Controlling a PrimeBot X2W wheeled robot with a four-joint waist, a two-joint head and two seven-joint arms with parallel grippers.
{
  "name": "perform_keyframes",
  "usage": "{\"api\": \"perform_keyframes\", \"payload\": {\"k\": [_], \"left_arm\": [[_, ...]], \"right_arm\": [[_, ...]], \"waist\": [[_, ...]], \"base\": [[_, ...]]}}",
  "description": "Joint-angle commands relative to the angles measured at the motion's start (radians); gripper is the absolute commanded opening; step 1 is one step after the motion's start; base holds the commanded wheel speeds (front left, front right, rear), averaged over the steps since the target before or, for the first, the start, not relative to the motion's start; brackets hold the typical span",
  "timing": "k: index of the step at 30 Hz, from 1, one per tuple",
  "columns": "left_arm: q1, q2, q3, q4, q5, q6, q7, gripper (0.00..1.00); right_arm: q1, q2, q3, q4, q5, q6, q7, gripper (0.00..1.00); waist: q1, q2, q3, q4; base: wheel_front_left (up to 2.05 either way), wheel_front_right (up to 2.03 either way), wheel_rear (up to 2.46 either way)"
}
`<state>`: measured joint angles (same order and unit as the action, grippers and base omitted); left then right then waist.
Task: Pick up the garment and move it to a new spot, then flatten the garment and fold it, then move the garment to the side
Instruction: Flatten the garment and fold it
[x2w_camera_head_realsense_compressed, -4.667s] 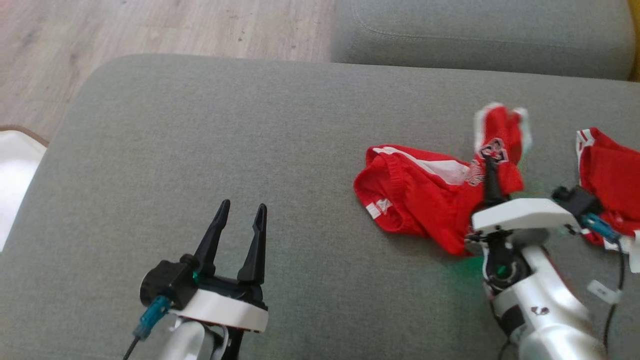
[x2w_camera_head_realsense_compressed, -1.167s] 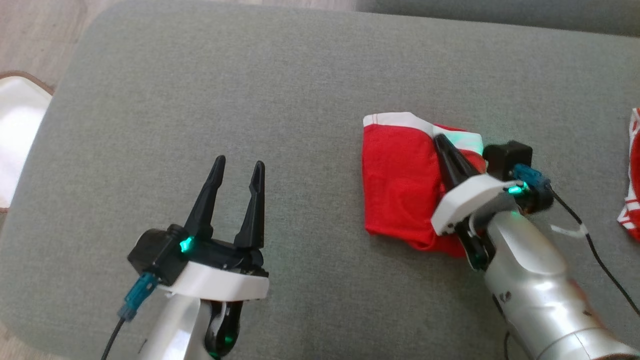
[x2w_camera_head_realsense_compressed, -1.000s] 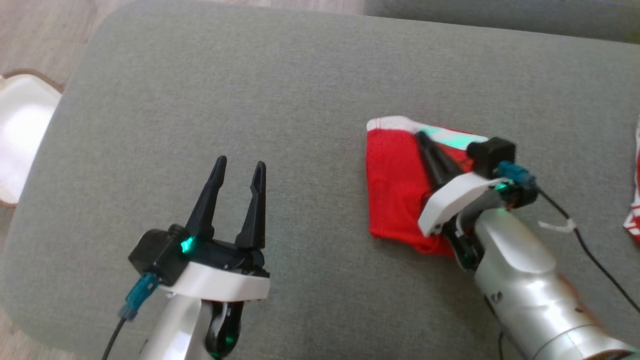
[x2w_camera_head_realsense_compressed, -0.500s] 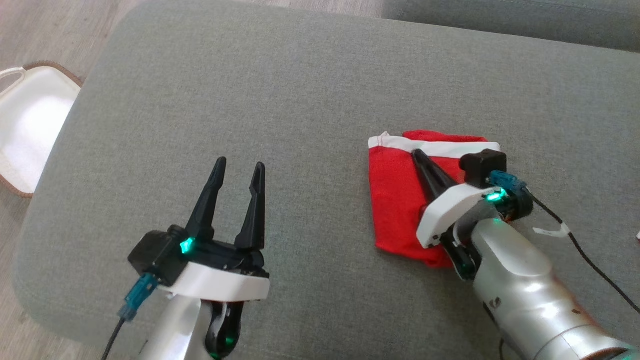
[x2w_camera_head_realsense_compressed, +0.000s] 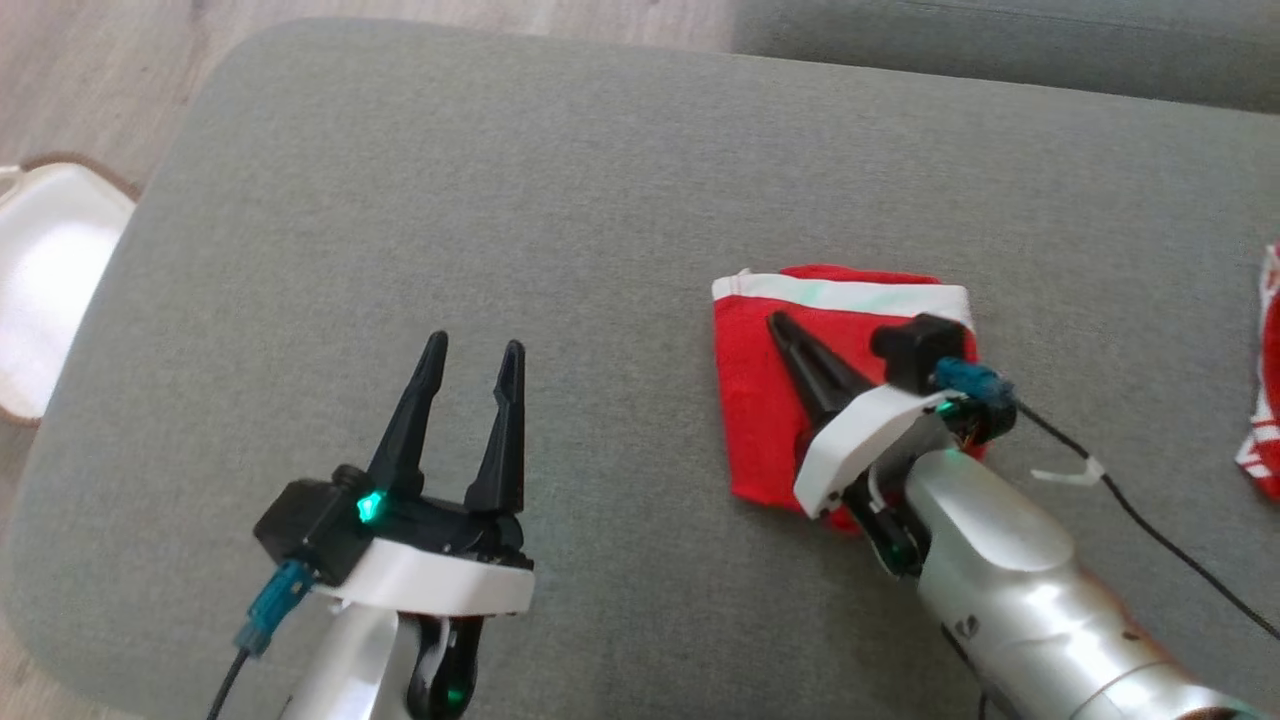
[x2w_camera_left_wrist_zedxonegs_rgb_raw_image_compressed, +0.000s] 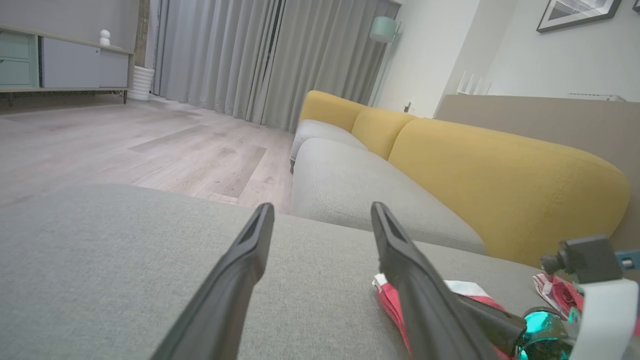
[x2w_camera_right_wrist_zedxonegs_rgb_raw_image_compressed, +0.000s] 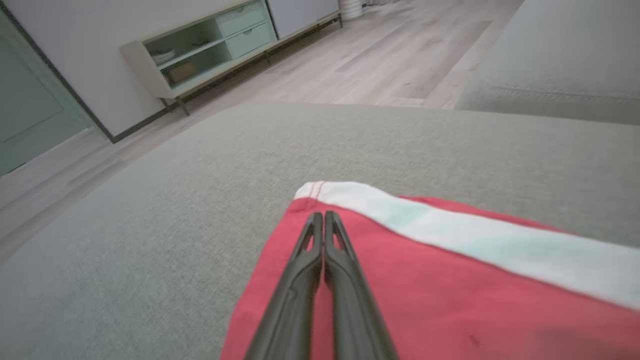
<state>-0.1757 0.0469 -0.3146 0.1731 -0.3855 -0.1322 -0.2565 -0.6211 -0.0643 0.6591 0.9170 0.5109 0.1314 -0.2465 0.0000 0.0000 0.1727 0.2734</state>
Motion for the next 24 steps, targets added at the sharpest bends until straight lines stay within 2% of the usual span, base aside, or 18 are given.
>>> {"api": "perform_keyframes", "payload": {"k": [1, 5, 9, 15, 20, 21, 22, 23, 24], "left_arm": [[-0.017, 0.003, 0.041, -0.032, 0.010, 0.002, -0.005, 1.00], [-0.014, 0.003, 0.053, -0.037, 0.023, 0.002, -0.005, 1.00], [-0.010, 0.003, 0.069, -0.046, 0.027, 0.002, -0.005, 1.00], [0.006, 0.003, 0.084, -0.050, 0.030, 0.002, -0.005, 1.00], [0.022, 0.003, 0.097, -0.038, 0.031, 0.002, -0.005, 1.00], [0.026, 0.003, 0.098, -0.035, 0.032, 0.002, -0.005, 1.00], [0.029, 0.003, 0.100, -0.033, 0.032, 0.002, -0.005, 1.00], [0.033, 0.003, 0.101, -0.031, 0.031, 0.002, -0.005, 1.00], [0.037, 0.003, 0.102, -0.031, 0.030, 0.002, -0.005, 1.00]], "right_arm": [[-0.016, 0.014, -0.001, -0.032, 0.008, -0.001, -0.010, 0.00], [-0.026, 0.014, -0.061, -0.066, -0.011, -0.001, -0.014, 0.00], [0.007, 0.014, -0.183, -0.149, -0.091, -0.001, -0.015, 0.00], [0.135, 0.014, -0.383, -0.318, -0.202, -0.001, -0.015, 0.00], [0.248, 0.014, -0.460, -0.435, -0.247, -0.001, -0.015, 0.00], [0.268, 0.014, -0.475, -0.455, -0.249, -0.001, -0.015, 0.16], [0.288, 0.014, -0.486, -0.473, -0.250, -0.001, -0.015, 0.73], [0.307, 0.014, -0.495, -0.489, -0.251, -0.001, -0.015, 1.00], [0.325, 0.014, -0.505, -0.507, -0.252, -0.001, -0.015, 1.00]], "waist": [[0.0000, 0.0000, -0.006, -0.015], [0.0000, 0.0000, -0.019, -0.057], [0.0000, 0.0000, -0.032, -0.104], [0.0000, 0.0000, -0.058, -0.167], [0.0000, 0.0000, -0.078, -0.211], [0.0000, 0.0000, -0.082, -0.217], [0.0000, 0.0000, -0.087, -0.222], [0.0000, 0.0000, -0.090, -0.226], [0.0000, 0.0000, -0.093, -0.229]], "base": [[0.00, 0.00, 0.00], [0.00, 0.00, 0.00], [0.00, 0.00, 0.00], [0.00, 0.00, 0.00], [0.00, 0.00, 0.00], [0.00, 0.00, 0.00], [0.00, 0.00, 0.00], [0.00, 0.00, 0.00], [0.00, 0.00, 0.00]]}}
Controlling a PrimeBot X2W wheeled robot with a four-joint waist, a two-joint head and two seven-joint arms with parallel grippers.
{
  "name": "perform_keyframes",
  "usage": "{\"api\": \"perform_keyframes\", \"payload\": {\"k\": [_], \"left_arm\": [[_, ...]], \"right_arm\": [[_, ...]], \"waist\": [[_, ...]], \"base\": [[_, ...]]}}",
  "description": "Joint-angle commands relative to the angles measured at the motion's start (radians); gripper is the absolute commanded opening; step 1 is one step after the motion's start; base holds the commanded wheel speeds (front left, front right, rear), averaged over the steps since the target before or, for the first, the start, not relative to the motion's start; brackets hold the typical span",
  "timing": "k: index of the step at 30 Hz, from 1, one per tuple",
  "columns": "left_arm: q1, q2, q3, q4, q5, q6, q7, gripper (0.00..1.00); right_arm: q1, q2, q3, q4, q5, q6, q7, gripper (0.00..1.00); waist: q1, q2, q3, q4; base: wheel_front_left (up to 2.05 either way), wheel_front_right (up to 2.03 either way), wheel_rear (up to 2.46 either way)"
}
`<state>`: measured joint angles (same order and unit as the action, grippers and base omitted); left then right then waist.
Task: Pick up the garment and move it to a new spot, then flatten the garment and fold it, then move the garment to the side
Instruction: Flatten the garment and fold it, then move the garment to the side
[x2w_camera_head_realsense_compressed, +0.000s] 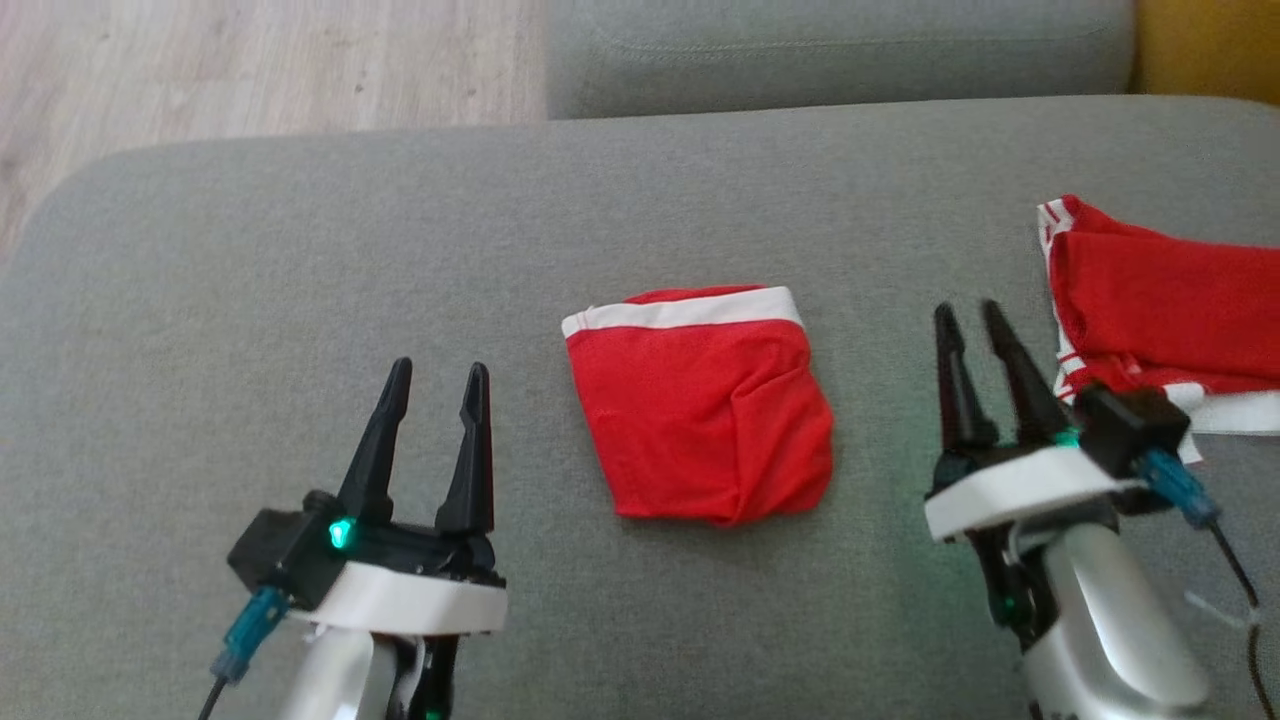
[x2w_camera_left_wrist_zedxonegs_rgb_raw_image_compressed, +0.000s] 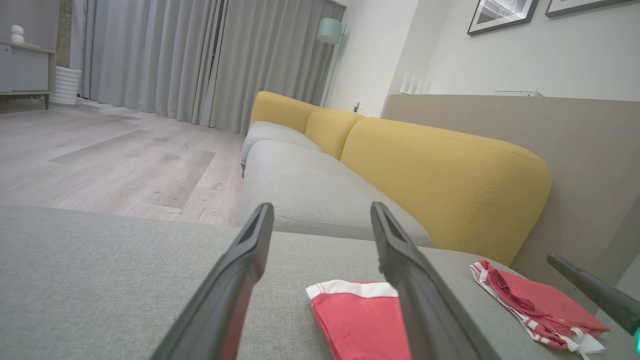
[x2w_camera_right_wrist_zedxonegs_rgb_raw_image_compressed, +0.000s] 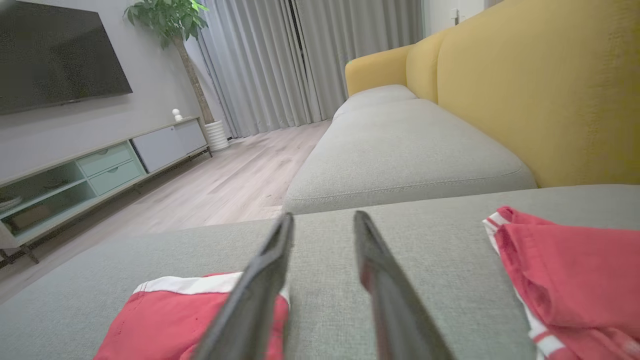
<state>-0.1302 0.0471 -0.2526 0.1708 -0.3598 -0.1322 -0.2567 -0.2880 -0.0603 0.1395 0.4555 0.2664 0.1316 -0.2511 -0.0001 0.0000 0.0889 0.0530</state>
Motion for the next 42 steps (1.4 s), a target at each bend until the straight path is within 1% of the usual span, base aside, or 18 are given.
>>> {"api": "perform_keyframes", "payload": {"k": [1, 6, 10, 14, 19, 23, 28, 33, 35, 42], "left_arm": [[-0.005, 0.003, 0.042, -0.027, 0.004, 0.002, -0.005, 1.00], [0.024, 0.003, 0.048, -0.020, -0.007, 0.002, -0.005, 1.00], [0.039, 0.003, 0.055, -0.017, -0.009, 0.002, -0.005, 1.00], [0.039, 0.003, 0.059, -0.024, -0.008, 0.002, -0.005, 1.00], [0.027, 0.003, 0.051, -0.030, -0.007, 0.002, -0.005, 1.00], [0.011, 0.003, 0.040, -0.034, -0.007, 0.002, -0.005, 1.00], [-0.001, 0.003, 0.023, -0.032, -0.010, 0.002, -0.005, 1.00], [-0.020, 0.003, 0.003, -0.028, -0.018, 0.002, -0.005, 1.00], [-0.027, 0.003, -0.003, -0.026, -0.022, 0.002, -0.005, 1.00], [-0.045, 0.003, -0.019, -0.022, -0.037, 0.002, -0.005, 1.00]], "right_arm": [[0.011, 0.010, 0.008, -0.060, -0.008, -0.001, -0.011, 1.00], [0.102, 0.010, -0.025, -0.114, -0.005, -0.001, -0.011, 1.00], [0.138, 0.010, -0.033, -0.135, -0.002, -0.001, -0.011, 1.00], [0.142, 0.010, -0.032, -0.145, -0.012, -0.001, -0.011, 1.00], [0.129, 0.010, -0.027, -0.127, -0.038, -0.001, -0.006, 1.00], [0.103, 0.010, -0.014, -0.101, -0.059, -0.001, 0.027, 1.00], [0.053, 0.010, 0.025, -0.045, -0.025, -0.001, 0.107, 1.00], [-0.012, 0.010, 0.055, 0.055, 0.033, -0.001, 0.197, 1.00], [-0.040, 0.010, 0.057, 0.101, 0.033, -0.001, 0.226, 1.00], [-0.112, 0.010, 0.076, 0.234, 0.087, -0.001, 0.295, 1.00]], "waist": [[0.0001, 0.0000, -0.014, -0.012], [0.0001, 0.0000, -0.035, -0.020], [0.0001, 0.0000, -0.042, -0.025], [0.0001, 0.0000, -0.038, -0.021], [0.0001, 0.0000, -0.024, -0.006], [0.0001, 0.0000, -0.001, 0.017], [0.0001, 0.0000, 0.030, 0.056], [0.0001, 0.0000, 0.064, 0.103], [0.0001, 0.0000, 0.076, 0.120], [0.0001, 0.0000, 0.109, 0.172]], "base": [[0.00, 0.00, 0.00], [0.00, 0.00, 0.00], [0.00, 0.00, 0.00], [0.00, 0.00, 0.00], [0.00, 0.00, 0.00], [0.00, 0.00, 0.00], [0.00, 0.00, 0.00], [0.00, 0.00, 0.00], [0.00, 0.00, 0.00], [0.00, 0.00, 0.00]]}}
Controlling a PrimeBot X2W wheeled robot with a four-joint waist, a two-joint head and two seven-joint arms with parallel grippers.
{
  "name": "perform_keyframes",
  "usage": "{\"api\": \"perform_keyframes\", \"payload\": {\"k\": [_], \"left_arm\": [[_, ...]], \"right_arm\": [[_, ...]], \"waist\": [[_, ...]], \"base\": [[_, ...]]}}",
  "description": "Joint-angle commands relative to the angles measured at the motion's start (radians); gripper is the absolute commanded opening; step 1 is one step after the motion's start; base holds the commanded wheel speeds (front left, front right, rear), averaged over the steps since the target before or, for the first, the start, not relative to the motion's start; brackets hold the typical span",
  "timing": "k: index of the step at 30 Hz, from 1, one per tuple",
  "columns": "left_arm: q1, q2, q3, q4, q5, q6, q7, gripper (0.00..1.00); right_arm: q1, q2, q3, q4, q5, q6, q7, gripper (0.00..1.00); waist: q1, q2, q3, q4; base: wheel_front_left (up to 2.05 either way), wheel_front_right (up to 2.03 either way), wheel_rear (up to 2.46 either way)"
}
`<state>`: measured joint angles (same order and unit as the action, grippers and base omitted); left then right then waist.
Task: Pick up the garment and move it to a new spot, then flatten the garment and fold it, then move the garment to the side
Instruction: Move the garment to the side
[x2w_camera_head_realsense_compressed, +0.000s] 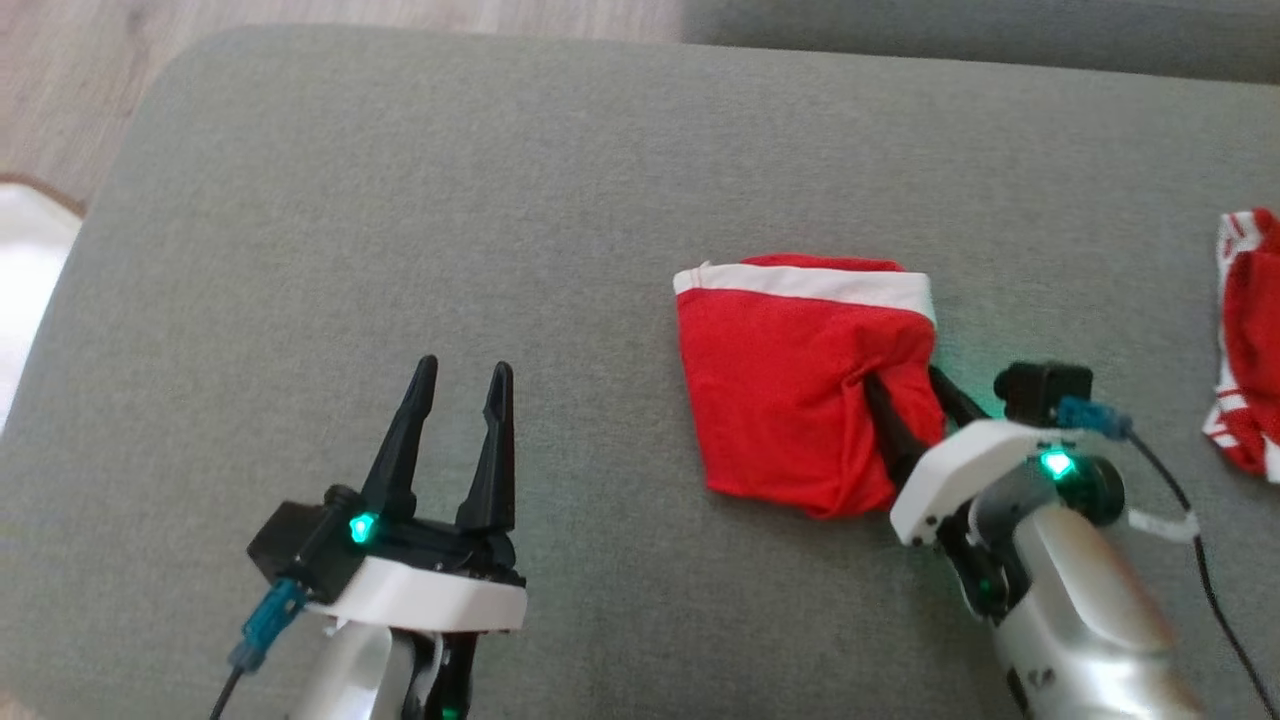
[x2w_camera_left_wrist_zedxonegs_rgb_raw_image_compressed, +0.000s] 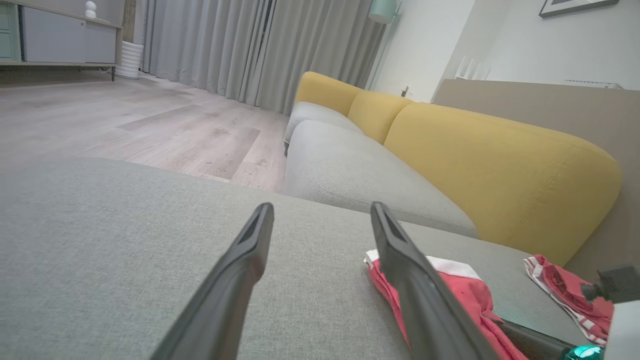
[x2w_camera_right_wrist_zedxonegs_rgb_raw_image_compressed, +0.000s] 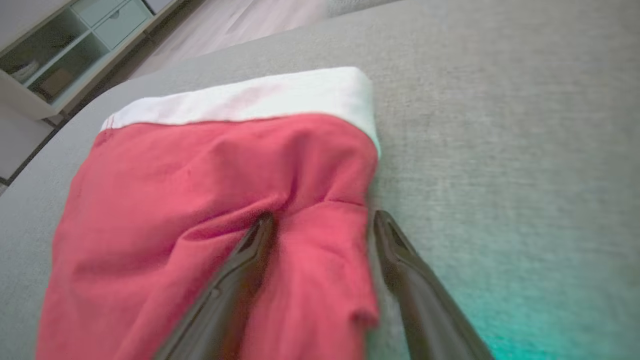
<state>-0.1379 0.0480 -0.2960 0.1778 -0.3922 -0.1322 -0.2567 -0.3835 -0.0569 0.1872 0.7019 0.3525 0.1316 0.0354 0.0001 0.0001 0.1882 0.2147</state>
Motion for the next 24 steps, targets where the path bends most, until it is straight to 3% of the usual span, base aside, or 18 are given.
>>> {"api": "perform_keyframes", "payload": {"k": [1, 7, 8, 9, 10, 14, 24], "left_arm": [[-0.039, 0.002, 0.022, -0.029, -0.006, 0.002, -0.005, 1.00], [-0.053, 0.002, 0.049, -0.022, 0.000, 0.002, -0.005, 1.00], [-0.056, 0.002, 0.053, -0.021, 0.001, 0.002, -0.005, 1.00], [-0.058, 0.002, 0.057, -0.021, 0.002, 0.002, -0.005, 1.00], [-0.060, 0.002, 0.060, -0.021, 0.003, 0.002, -0.005, 1.00], [-0.058, 0.002, 0.062, -0.028, 0.008, 0.002, -0.005, 1.00], [-0.054, 0.002, 0.056, -0.046, 0.029, 0.002, -0.005, 1.00]], "right_arm": [[-0.025, 0.007, 0.038, 0.006, 0.002, -0.001, 0.020, 1.00], [-0.061, 0.007, 0.095, 0.076, -0.019, -0.001, 0.039, 1.00], [-0.066, 0.007, 0.106, 0.081, -0.023, -0.001, 0.036, 0.80], [-0.070, 0.007, 0.117, 0.083, -0.029, -0.001, 0.028, 0.04], [-0.075, 0.007, 0.126, 0.083, -0.033, -0.001, 0.019, 0.00], [-0.096, 0.007, 0.149, 0.080, -0.075, -0.001, -0.033, 0.00], [-0.155, -0.001, 0.150, 0.026, -0.227, -0.001, -0.093, 0.00]], "waist": [[-0.0001, -0.0001, 0.013, 0.014], [-0.0001, -0.0001, 0.018, 0.025], [-0.0001, -0.0001, 0.018, 0.025], [-0.0001, -0.0001, 0.018, 0.024], [-0.0001, -0.0001, 0.017, 0.022], [-0.0001, -0.0001, 0.008, -0.002], [-0.0001, -0.0001, -0.021, -0.130]], "base": [[0.00, 0.00, 0.00], [0.00, 0.00, 0.00], [0.00, 0.00, 0.00], [0.00, 0.00, 0.00], [0.00, 0.00, 0.00], [0.00, 0.00, 0.00], [0.00, 0.00, 0.00]]}}
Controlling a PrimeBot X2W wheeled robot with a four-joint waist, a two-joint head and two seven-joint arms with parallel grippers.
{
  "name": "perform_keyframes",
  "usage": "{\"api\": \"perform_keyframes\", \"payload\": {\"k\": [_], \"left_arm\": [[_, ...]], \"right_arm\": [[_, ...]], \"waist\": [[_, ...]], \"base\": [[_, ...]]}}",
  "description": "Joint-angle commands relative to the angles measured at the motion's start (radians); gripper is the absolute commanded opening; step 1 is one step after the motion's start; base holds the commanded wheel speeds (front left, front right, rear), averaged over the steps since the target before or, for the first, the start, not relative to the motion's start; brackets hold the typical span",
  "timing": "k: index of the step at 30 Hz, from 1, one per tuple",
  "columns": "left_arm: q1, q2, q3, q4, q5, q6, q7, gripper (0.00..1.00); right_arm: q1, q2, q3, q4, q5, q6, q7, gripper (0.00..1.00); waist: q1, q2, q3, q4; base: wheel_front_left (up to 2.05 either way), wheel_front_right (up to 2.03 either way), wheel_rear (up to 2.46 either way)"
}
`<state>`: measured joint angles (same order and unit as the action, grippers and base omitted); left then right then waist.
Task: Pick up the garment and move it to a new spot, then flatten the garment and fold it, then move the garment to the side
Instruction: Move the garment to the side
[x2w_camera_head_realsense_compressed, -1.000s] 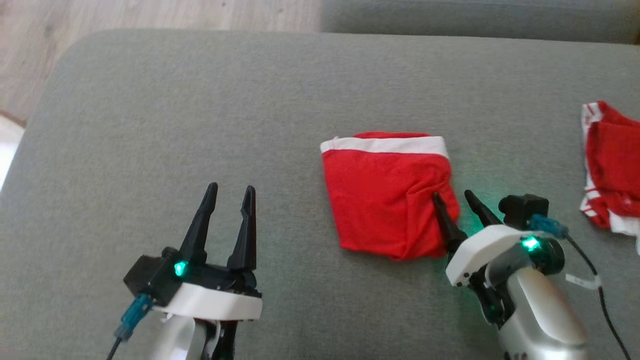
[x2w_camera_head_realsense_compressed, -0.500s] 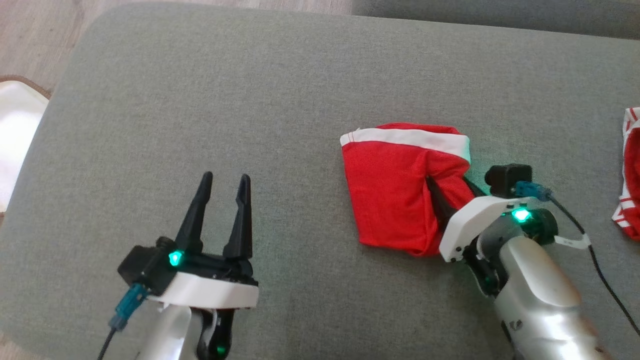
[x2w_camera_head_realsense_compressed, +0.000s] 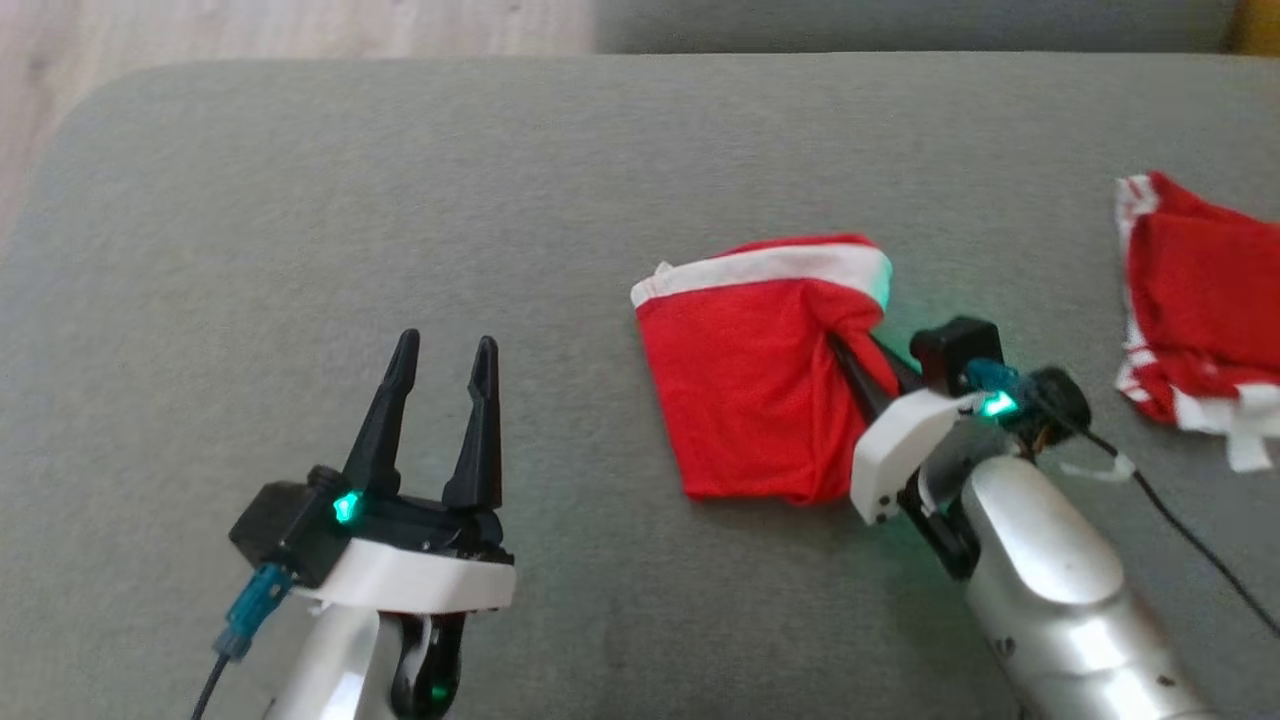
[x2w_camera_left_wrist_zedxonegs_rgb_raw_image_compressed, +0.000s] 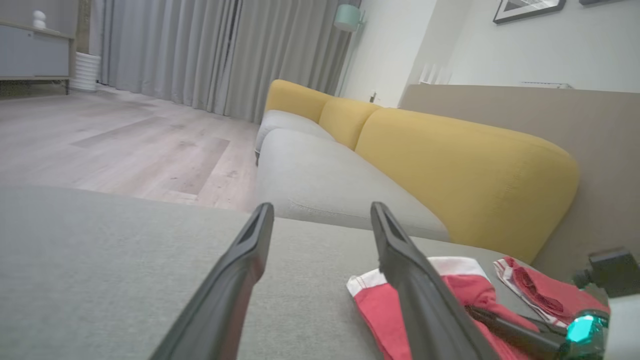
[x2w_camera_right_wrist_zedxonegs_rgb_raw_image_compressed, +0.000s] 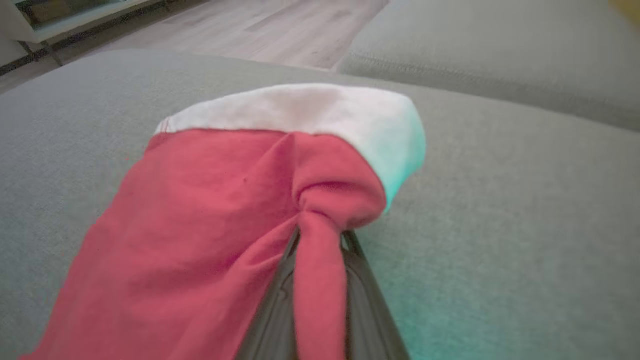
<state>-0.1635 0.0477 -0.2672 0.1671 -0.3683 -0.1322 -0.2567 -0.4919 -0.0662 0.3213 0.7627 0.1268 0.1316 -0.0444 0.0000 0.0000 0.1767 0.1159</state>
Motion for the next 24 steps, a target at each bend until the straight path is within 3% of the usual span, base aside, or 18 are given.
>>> {"api": "perform_keyframes", "payload": {"k": [1, 3, 5, 12, 18, 24], "left_arm": [[-0.032, 0.003, 0.024, -0.039, 0.007, 0.002, -0.005, 1.00], [-0.042, 0.003, 0.009, -0.045, 0.002, 0.002, -0.005, 1.00], [-0.072, 0.003, -0.019, -0.058, -0.015, 0.002, -0.005, 1.00], [-0.180, 0.003, -0.094, -0.070, -0.021, 0.002, -0.005, 1.00], [-0.235, 0.003, -0.112, -0.073, -0.022, 0.002, -0.005, 1.00], [-0.255, 0.003, -0.115, -0.064, -0.018, 0.002, -0.005, 1.00]], "right_arm": [[-0.052, 0.001, 0.022, -0.047, -0.018, -0.001, -0.011, 0.00], [-0.059, -0.017, 0.047, -0.074, -0.026, -0.001, 0.006, 0.00], [-0.078, -0.076, 0.091, -0.125, -0.007, -0.001, 0.042, 0.00], [-0.132, -0.282, 0.141, -0.229, 0.045, -0.001, 0.119, 0.00], [-0.187, -0.417, 0.126, -0.256, 0.084, -0.001, 0.151, 0.00], [-0.226, -0.498, 0.076, -0.185, 0.078, -0.001, 0.154, 0.00]], "waist": [[0.0000, 0.0000, -0.011, -0.050], [0.0000, 0.0000, -0.009, -0.084], [0.0000, 0.0000, -0.001, -0.140], [0.0000, 0.0000, 0.047, -0.226], [0.0000, 0.0000, 0.103, -0.252], [0.0000, 0.0000, 0.151, -0.242]], "base": [[0.00, 0.00, 0.00], [0.00, 0.00, 0.00], [0.00, 0.00, 0.00], [0.00, 0.00, 0.00], [0.00, 0.00, 0.00], [0.00, 0.00, 0.00]]}}
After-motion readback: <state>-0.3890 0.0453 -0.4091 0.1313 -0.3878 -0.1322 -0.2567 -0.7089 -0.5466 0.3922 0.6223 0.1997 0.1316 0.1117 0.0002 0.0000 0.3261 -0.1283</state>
